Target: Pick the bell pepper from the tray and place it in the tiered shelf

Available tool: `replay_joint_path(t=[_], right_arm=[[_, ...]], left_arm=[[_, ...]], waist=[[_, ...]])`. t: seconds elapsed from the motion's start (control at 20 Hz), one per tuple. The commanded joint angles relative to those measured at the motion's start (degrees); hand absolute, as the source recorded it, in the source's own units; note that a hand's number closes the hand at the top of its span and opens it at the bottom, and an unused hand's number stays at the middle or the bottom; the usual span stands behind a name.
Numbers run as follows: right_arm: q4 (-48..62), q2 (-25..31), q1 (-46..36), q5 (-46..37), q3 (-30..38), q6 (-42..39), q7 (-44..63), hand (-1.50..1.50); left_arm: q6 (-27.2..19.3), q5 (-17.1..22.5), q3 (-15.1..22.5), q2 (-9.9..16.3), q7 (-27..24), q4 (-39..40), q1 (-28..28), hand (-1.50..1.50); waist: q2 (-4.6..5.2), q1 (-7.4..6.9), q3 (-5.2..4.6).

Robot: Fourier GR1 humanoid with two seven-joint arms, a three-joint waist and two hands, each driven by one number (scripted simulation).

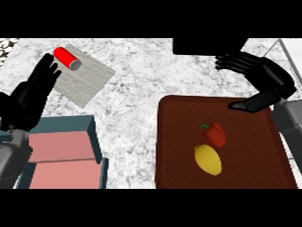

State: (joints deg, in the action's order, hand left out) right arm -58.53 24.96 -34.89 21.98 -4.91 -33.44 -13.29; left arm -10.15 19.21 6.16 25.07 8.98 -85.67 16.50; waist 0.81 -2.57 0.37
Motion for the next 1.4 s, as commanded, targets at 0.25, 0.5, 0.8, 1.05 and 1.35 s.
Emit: replay_joint_path(t=[0.25,0.5,0.8,1.05,1.35], right_arm=[[-1.05,10.50,-8.56,-5.41,-6.36,-19.40,4.39,-1.50],[-16.11,16.16,-11.87,-23.87,-14.32,-13.48,4.26,-1.50],[-26.95,12.95,-7.99,-39.38,-22.79,-2.46,8.91,-1.50],[-30.58,11.15,-2.05,-44.54,-23.89,-2.03,12.45,-1.50],[-34.87,10.00,0.84,-54.33,-29.30,-1.37,18.44,-1.50]], left_arm=[[-0.29,-1.20,0.51,-2.11,0.46,1.35,-0.44,0.00],[-0.75,-0.76,-0.12,-2.49,1.38,1.58,-0.72,0.00],[0.50,-1.47,-1.45,-1.02,1.15,2.09,-0.51,0.00],[-0.75,-3.94,-0.32,-4.65,-0.86,0.71,-3.57,0.00],[0.67,-4.14,-1.35,-4.34,0.95,1.01,-1.88,0.00]], waist=[[-0.76,1.98,-0.44],[-1.46,2.82,-0.46],[-1.03,3.01,-0.39],[-0.90,2.66,-0.38],[-0.90,2.74,-0.39]])
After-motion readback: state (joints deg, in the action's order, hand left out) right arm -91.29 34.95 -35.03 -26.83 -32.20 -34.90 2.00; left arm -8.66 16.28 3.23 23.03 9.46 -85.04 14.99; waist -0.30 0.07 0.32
